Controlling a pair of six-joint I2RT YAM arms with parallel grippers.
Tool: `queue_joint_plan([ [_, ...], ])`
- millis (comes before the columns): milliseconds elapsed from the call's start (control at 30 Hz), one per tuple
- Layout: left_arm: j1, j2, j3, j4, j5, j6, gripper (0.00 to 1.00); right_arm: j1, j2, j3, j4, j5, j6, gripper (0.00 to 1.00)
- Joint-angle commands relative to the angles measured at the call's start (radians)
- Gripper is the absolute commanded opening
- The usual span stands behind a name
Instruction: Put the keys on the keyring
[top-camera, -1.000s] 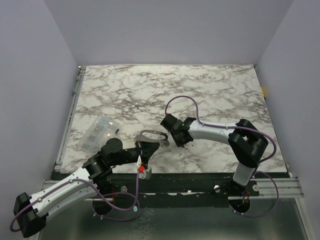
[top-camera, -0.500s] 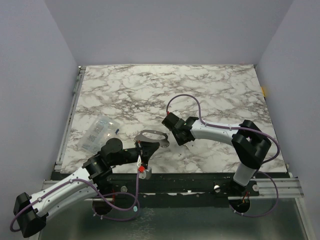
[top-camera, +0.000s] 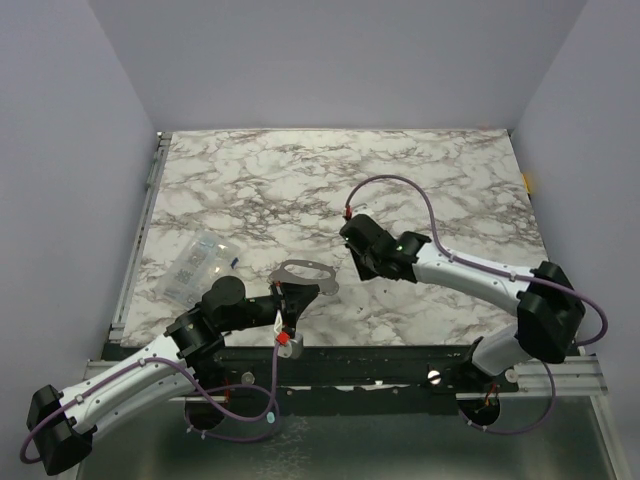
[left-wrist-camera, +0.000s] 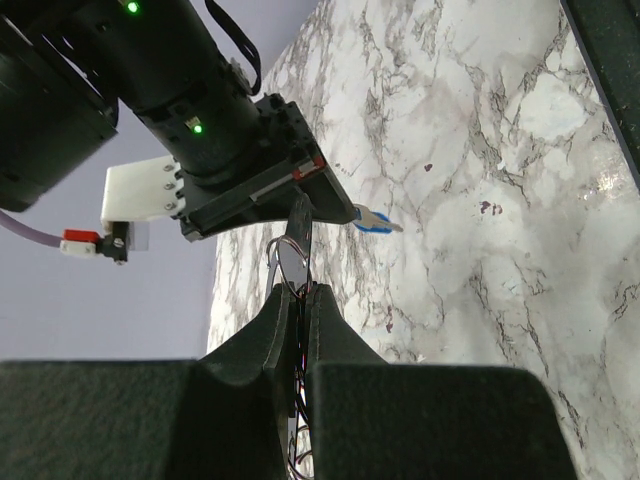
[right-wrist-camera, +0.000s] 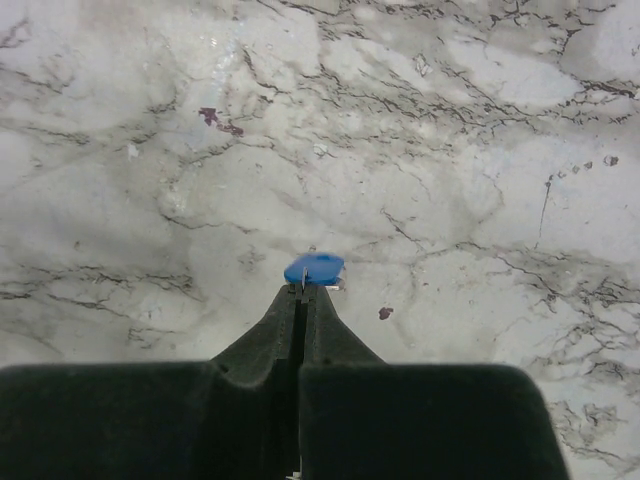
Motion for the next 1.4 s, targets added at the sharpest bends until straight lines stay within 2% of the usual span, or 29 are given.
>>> queue_joint_plan([
  [0,-0.001,-0.002,0.001,0.007,0.03,-0.002,0.0,-0.002,-0.095,-0.022,0.061,-0.054,-0.027,0.01],
  [233,-0.002,0.018,0.009,0.009,0.06,-0.013,0.0,-0.002,-0.211,-0.027,0.118,-0.164,-0.097,0.01],
  [400,-0.002,0.021,0.012,0.016,0.071,-0.032,0.0,-0.002,-0.258,-0.013,0.096,-0.143,-0.139,0.01],
  [533,-0.001,0.035,0.021,0.026,0.097,-0.066,0.0,-0.002,-0.322,-0.029,0.137,-0.235,-0.202,0.01],
  [667,-0.001,0.057,0.026,0.035,0.126,-0.097,0.0,-0.002,-0.389,-0.047,0.18,-0.259,-0.242,0.01],
  [767,-0.001,0.074,0.03,0.049,0.144,-0.123,0.0,-0.002,-0.432,-0.058,0.211,-0.398,-0.298,0.01],
  [933,-0.001,0.096,0.042,0.069,0.175,-0.176,0.0,-0.002,-0.48,-0.077,0.241,-0.516,-0.342,0.01],
  [1067,-0.001,0.102,0.042,0.09,0.205,-0.202,0.0,-0.001,-0.493,-0.095,0.265,-0.694,-0.382,0.01],
  [1367,-0.002,0.097,0.035,0.095,0.177,-0.212,0.0,-0.002,-0.497,-0.05,0.196,-0.873,-0.43,0.01],
])
